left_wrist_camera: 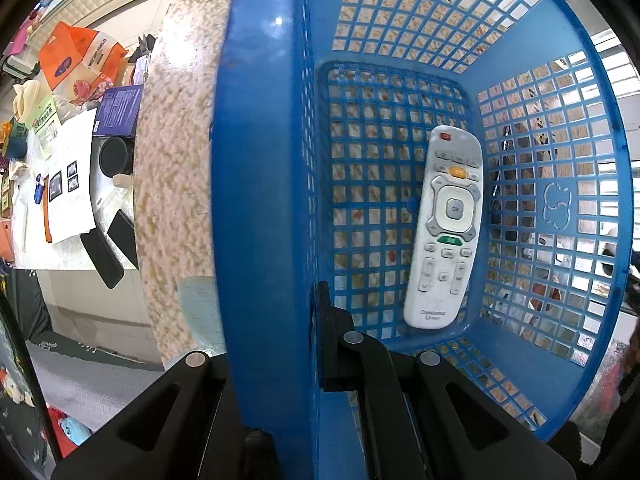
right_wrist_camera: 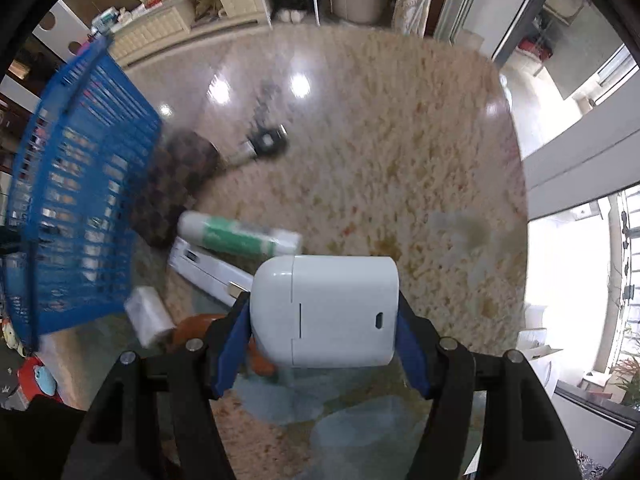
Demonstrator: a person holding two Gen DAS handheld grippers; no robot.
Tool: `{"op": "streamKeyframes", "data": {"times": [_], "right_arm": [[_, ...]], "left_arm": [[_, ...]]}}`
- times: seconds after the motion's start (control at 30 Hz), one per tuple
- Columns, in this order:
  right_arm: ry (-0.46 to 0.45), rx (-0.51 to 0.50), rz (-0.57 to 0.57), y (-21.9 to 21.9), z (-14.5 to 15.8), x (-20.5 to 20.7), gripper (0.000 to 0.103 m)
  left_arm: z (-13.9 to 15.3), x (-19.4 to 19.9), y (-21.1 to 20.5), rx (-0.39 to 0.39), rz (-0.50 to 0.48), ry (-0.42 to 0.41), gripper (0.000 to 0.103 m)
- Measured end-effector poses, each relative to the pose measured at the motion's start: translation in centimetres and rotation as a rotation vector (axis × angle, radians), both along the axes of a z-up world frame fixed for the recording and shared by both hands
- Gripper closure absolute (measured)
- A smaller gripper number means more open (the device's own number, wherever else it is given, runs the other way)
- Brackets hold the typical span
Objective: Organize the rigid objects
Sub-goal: 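Move the right gripper to the white square case and grasp it, then carry the white case into the basket and release it onto the remote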
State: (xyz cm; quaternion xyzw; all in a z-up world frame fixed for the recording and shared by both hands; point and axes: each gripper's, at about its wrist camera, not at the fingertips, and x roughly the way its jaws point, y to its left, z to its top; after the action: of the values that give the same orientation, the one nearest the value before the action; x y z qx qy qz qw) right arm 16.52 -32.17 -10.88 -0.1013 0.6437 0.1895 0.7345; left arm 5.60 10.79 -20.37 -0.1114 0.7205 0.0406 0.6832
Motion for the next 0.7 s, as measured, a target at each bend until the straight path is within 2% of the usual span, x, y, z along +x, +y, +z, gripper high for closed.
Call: {"op": "streamKeyframes", "data": {"times": [0.23, 0.37, 0.53, 0.7], "right_arm": [[-0.088, 0.049, 0.066, 2.8, 7.5, -0.5, 0.039], [-0.124, 0.073, 0.116, 5.4, 9.5, -1.0, 0.039], [-0.161, 0.091, 0.188, 9.0, 10.6, -1.7, 0.039], [-0.172, 0.101, 0.264, 12.0, 10.1, -2.8, 0.039]], "left_arm": [[0.3, -0.2, 0.2, 0.0, 0.0, -0.014, 0.101], [0.4, -0.2, 0.3, -0.001, 0.001, -0.016, 0.101], [0.4, -0.3, 0.5, -0.003, 0.007, -0.016, 0.101], [0.4, -0.5, 1.2, -0.024, 0.026, -0.02, 0.101]]}}
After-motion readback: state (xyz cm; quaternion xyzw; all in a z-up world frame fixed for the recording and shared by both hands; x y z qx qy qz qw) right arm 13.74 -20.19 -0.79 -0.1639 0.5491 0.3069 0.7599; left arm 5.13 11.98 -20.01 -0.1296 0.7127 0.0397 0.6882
